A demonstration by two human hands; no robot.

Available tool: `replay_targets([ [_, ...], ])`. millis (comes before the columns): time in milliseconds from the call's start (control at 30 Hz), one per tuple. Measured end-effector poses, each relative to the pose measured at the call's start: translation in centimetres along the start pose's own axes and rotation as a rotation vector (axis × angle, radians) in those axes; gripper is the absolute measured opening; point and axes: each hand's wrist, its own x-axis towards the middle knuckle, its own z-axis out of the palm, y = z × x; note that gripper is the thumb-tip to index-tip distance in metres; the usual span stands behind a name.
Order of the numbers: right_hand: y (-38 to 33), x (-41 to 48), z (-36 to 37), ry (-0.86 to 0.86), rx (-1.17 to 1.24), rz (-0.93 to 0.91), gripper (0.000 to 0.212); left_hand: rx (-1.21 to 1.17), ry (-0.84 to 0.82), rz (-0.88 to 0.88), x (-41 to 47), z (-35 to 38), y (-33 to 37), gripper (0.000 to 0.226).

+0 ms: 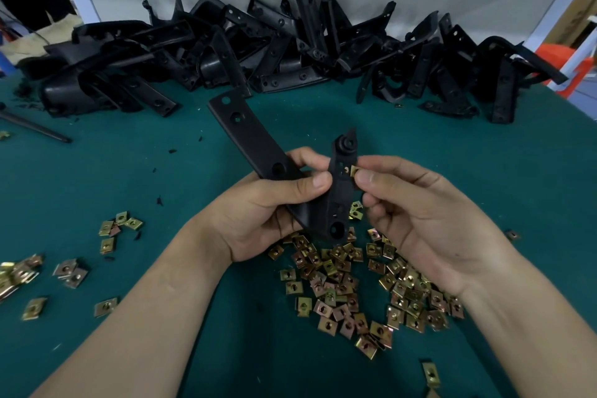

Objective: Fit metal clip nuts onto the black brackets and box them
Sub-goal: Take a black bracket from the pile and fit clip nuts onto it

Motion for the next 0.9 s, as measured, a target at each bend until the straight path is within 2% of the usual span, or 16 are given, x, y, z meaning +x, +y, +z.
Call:
replay_targets([
  [200,0.1,0.1,-0.1,-0.001,0.054,0.031,0.035,0.089,-0.007,-0.009,0.0,0.1,-0.2,0.013],
  [333,-0.1,-0.1,-0.2,-0.018,-0.001,0.064,0.031,0.153,-0.001,-0.021,0.1,0.0,-0.3,0.021],
  [533,-0.4,-0.6,-0.5,-0.12,-0.131,0.083,0.038,0.241,-0.035,-0.099,-0.3,-0.1,-0.4,0.043],
  [600,-0.5,-0.6,-0.5,-0.127,-0.165,0.068,0.039,0.253,-0.041,-0.093,-0.2,-0.2,-0.3,0.035],
  [700,-0.5,-0.4,-0.5,-0.067,-0.156,0.023,0.045,0.167,0.017,-0.012,0.2,-0.1,-0.2,0.011],
  [800,-0.3,-0.2,-0.5,0.062,-0.177,-0.024,0.052,-0.012,0.119,0.112,0.6,-0.5,0.0,0.008],
  [900,-0.1,-0.2,-0.7,0.124,-0.181,-0.027,0.033,-0.134,0.164,0.16,0.7,-0.9,0.2,0.009],
])
